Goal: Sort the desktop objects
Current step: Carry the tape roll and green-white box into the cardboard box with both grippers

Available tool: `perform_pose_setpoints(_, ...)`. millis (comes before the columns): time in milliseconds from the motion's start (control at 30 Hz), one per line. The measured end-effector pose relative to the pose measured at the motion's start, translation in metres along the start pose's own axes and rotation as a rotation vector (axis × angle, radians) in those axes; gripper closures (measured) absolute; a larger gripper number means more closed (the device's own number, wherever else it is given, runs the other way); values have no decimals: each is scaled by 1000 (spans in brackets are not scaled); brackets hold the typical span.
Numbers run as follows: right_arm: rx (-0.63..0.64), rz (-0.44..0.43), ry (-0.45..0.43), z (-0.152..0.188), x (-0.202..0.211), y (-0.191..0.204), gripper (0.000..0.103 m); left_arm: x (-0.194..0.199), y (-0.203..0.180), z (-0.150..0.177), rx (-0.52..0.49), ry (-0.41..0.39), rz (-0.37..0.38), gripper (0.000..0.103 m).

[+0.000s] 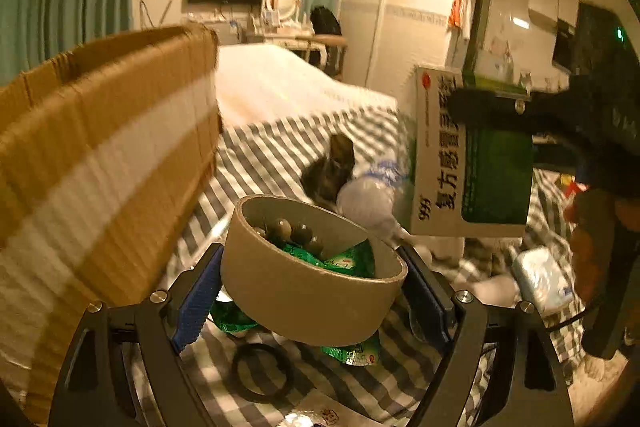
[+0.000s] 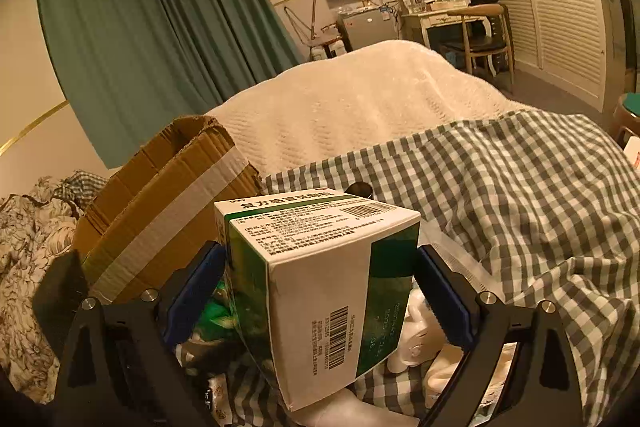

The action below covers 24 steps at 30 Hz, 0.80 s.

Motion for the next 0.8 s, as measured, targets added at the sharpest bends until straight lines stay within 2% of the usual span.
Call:
perform_pose_setpoints(267,34,36,-63,-10,12,6,9,33,6,-28,8,-155,2,17)
perform_pose_setpoints(400,29,18,-79,-16,17,13,9,40,9,-38,31,-169,18,17)
perform_pose_setpoints(567,48,-4,-103,-26,27,33,9,52,10,-53,24,-188,3,17)
perform_pose_setpoints(800,53,-23,-162,-44,50,59,9,99,23,-87,79,-270,-13,17)
Point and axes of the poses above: each gripper's, at about its wrist camera, not at the fingertips, and x roughly against the way its jaws point, y to its left, z to its underside, the point moved 5 cm from there along -x, roughly the way its jaws point, and after that the axes turned 11 degrees about -y, right-handed, at the moved point
